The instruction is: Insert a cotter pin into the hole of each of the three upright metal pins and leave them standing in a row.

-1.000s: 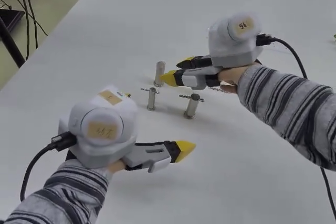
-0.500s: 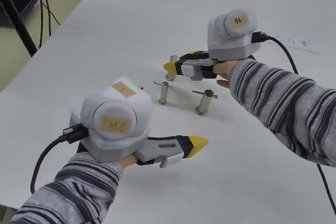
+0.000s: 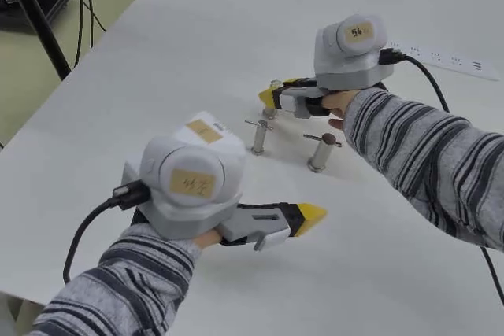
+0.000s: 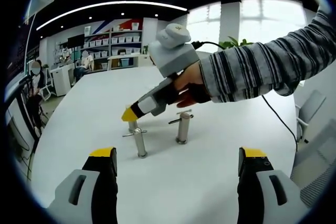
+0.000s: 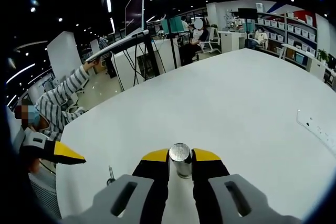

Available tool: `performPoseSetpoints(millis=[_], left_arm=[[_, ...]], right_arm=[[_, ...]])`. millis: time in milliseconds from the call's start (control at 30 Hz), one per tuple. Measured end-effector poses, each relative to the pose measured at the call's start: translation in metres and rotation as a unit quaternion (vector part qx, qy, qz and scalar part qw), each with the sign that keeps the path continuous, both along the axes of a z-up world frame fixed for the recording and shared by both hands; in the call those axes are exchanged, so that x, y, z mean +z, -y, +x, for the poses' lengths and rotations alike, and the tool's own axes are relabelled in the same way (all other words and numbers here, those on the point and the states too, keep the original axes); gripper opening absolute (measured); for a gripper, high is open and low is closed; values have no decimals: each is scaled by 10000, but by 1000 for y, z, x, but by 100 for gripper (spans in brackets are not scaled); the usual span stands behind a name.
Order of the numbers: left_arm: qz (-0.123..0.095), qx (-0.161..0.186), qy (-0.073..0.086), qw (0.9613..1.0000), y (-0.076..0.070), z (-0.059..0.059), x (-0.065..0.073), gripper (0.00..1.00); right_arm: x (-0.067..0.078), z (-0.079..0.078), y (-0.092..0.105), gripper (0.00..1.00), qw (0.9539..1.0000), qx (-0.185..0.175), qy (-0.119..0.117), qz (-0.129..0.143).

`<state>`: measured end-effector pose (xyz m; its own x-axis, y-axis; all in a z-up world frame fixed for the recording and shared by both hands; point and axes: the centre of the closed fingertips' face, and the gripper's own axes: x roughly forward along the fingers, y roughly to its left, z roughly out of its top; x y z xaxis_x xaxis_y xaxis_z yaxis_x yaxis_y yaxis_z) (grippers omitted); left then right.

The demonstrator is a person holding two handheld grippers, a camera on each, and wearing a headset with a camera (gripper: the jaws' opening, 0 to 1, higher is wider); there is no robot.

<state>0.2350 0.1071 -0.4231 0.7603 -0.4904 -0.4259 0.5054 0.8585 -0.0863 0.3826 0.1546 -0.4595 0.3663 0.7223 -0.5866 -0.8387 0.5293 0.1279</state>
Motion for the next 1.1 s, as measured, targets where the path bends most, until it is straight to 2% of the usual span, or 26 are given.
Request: performPoseSetpoints(millis=[67, 133, 200, 367, 600, 767, 967, 1100], left_arm=[[9, -4, -7, 10000, 0, 0, 0, 95], [13, -6, -17, 10000, 0, -1, -1, 94], [11, -7, -26, 10000, 0, -1, -1, 94], [23, -41, -18, 10000, 1, -1, 0, 94], [48, -103, 1, 9999, 4, -2, 0, 94], [47, -133, 45, 9999, 6, -2, 2, 95], [41, -133, 74, 9999, 6, -2, 4, 95], [39, -131, 86, 9999, 6, -2, 4, 95]], right_arm=[[1, -1, 1, 10, 9999, 52, 95, -117], [2, 3, 3, 9, 9991, 89, 305, -283], [1, 1, 4, 9, 9990, 123, 262, -332], [5, 1, 15, 9, 9985, 94, 324, -433], [23, 2, 31, 9, 9977, -15, 496, -453], [24, 6, 55, 9, 9955, -156, 624, -691], [26, 2, 88, 9, 9945, -451, 577, -743], [25, -8, 107, 9, 9944, -630, 461, -718]])
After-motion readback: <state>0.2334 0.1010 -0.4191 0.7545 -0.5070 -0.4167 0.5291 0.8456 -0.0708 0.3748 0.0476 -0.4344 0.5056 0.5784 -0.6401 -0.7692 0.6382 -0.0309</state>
